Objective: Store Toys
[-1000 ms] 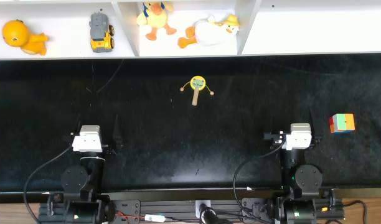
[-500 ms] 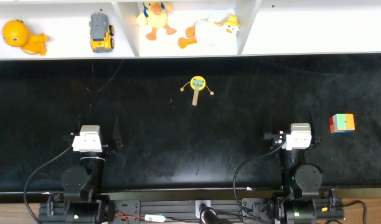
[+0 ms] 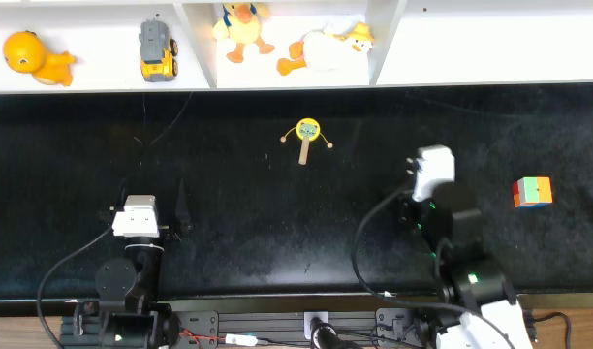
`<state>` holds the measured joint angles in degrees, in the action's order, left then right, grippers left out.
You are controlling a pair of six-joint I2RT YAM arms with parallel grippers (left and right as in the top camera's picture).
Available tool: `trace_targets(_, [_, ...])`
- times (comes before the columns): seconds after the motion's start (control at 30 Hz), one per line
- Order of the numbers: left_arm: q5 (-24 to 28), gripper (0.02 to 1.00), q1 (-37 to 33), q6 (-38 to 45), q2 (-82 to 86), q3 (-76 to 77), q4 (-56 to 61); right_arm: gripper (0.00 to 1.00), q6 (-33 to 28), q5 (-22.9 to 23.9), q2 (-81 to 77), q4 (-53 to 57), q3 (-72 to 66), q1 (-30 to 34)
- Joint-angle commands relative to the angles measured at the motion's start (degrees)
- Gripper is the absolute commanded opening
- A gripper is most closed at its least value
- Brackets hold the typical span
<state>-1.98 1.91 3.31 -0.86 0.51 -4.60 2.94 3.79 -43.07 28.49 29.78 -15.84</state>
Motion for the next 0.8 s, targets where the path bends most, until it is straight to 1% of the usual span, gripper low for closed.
trace_targets(0.03, [0.39,0.998,0.52,-0.76,0.70,-0.04,-0.20,0.996,18.45,5.51,-10.38,2.89,7.30,-10.93])
trace_targets(0.13, [0.39,0.998,0.52,-0.76,0.70,-0.04,-0.20,0.993,27.45,12.85,-20.33,2.95,10.71,-19.02])
trace_targets(0.2, [0.39,0.998,0.52,-0.76,0.70,-0.04,-0.20,0.996,31.98,15.96,-26.77,2.58,13.09,-22.88])
trace_targets(0.27, [0.37,0.998,0.52,-0.76,0.70,-0.04,-0.20,0.996,34.49,17.97,-32.89,2.38,15.91,-25.73])
trace_targets(0.37, [0.39,0.998,0.50,-0.76,0.70,-0.04,-0.20,0.996,36.76,20.22,-41.20,2.36,20.85,-28.24])
trace_targets(0.57, [0.39,0.998,0.50,-0.76,0.70,-0.04,-0.20,0.998,36.96,20.50,-52.43,2.38,29.18,-29.27])
trace_targets(0.8, [0.39,0.998,0.52,-0.76,0.70,-0.04,-0.20,0.987,37.92,20.50,-58.62,2.34,32.33,-29.24])
